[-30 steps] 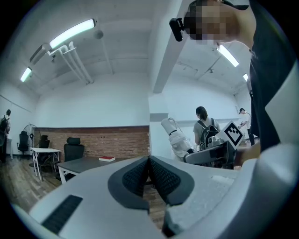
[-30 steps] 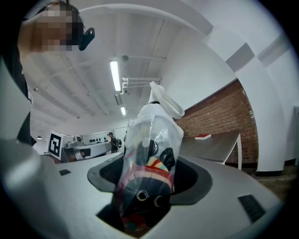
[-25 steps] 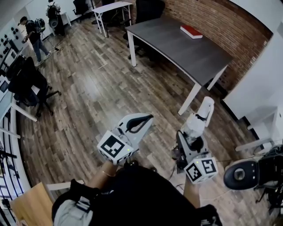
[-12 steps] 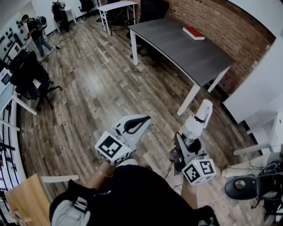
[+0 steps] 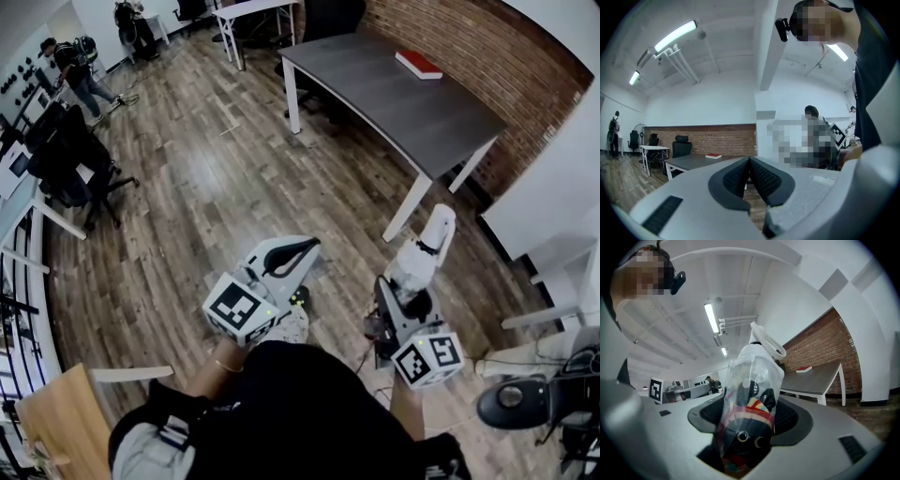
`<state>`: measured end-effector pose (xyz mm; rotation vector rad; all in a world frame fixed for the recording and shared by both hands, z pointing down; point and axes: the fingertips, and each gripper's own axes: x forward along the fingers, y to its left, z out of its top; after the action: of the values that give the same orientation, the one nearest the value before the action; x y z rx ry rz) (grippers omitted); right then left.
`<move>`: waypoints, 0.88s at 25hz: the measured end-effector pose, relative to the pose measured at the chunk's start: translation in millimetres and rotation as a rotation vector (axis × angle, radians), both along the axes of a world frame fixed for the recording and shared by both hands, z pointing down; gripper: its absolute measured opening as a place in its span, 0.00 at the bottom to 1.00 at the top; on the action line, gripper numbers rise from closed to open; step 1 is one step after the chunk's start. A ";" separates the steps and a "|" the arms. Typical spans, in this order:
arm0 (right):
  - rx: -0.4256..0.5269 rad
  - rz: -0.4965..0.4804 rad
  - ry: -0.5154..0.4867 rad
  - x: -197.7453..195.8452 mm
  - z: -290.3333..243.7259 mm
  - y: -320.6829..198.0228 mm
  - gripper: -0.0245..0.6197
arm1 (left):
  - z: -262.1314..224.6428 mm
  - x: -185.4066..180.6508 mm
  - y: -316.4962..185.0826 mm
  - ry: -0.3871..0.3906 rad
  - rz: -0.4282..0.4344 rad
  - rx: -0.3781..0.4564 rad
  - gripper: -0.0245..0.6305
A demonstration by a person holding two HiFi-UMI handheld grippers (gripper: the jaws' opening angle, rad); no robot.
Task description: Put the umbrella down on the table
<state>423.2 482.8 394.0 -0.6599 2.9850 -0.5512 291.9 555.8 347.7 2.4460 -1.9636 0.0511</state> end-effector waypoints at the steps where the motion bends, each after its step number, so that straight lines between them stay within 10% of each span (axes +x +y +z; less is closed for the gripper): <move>1: 0.002 0.002 0.004 -1.1 0.4 -2.4 0.49 | 0.0 -1.9 -3.6 -0.005 0.006 0.010 0.04; 22: 0.011 0.173 0.038 -72.1 -4.9 -117.1 0.49 | 3.2 -97.1 -149.1 0.042 0.159 0.055 0.04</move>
<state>351.1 365.7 389.1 -0.9265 2.9232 -0.5161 194.8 406.7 350.9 2.6097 -1.7743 -0.0544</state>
